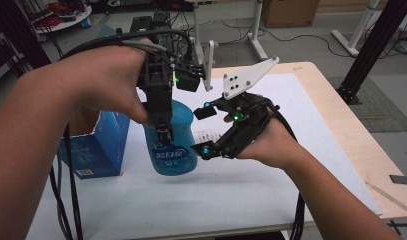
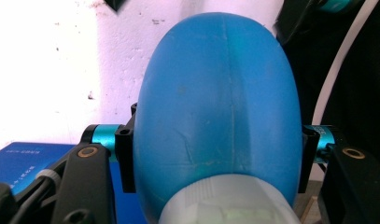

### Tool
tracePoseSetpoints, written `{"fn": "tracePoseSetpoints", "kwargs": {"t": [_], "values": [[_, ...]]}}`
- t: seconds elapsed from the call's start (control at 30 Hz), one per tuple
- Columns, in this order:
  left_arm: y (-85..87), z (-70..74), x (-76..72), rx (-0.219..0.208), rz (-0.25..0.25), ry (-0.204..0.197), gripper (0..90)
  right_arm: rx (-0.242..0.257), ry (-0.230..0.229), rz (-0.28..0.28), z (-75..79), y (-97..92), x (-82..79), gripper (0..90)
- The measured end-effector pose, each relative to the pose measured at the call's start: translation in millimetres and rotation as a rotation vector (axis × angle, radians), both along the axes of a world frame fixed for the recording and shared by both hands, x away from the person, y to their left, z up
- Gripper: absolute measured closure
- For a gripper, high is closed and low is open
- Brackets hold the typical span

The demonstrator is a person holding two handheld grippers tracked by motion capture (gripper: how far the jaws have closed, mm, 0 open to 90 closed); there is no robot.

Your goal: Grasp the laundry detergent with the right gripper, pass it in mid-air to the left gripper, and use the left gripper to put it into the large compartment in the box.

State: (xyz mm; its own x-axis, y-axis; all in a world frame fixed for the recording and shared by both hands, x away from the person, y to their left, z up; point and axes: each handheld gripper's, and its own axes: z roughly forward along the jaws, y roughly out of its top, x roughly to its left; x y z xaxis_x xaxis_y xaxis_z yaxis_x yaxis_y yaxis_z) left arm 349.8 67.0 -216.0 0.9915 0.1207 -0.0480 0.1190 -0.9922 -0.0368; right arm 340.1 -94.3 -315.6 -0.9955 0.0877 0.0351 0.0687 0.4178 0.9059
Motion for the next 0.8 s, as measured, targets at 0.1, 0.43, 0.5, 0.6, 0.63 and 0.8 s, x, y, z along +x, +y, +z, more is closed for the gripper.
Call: {"fn": "tracePoseSetpoints", "kwargs": {"t": [0.1,0.43,0.5,0.6,0.63,0.8], "values": [[3.2,1.7,3.4,0.001,0.012,0.000,38.7,-0.015,-0.033,-0.014,6.9,-0.1,-2.9,5.2],[20.0,23.9,12.8,0.007,0.100,0.000,38.6,-0.154,-0.066,-0.040,25.2,-11.1,0.8,0.8],[23.9,29.9,14.4,0.006,0.116,-0.001,38.6,-0.196,-0.072,-0.047,29.9,-14.5,2.8,0.6],[30.3,39.4,16.4,0.000,0.135,0.003,38.5,-0.260,-0.071,-0.056,36.7,-20.8,7.3,0.5],[30.3,39.4,16.4,0.000,0.135,0.003,38.5,-0.260,-0.071,-0.056,36.7,-20.8,7.3,0.5],[47.7,63.5,21.2,-0.024,0.221,0.011,38.5,-0.410,-0.106,-0.071,48.8,-30.4,11.9,0.5]]}}
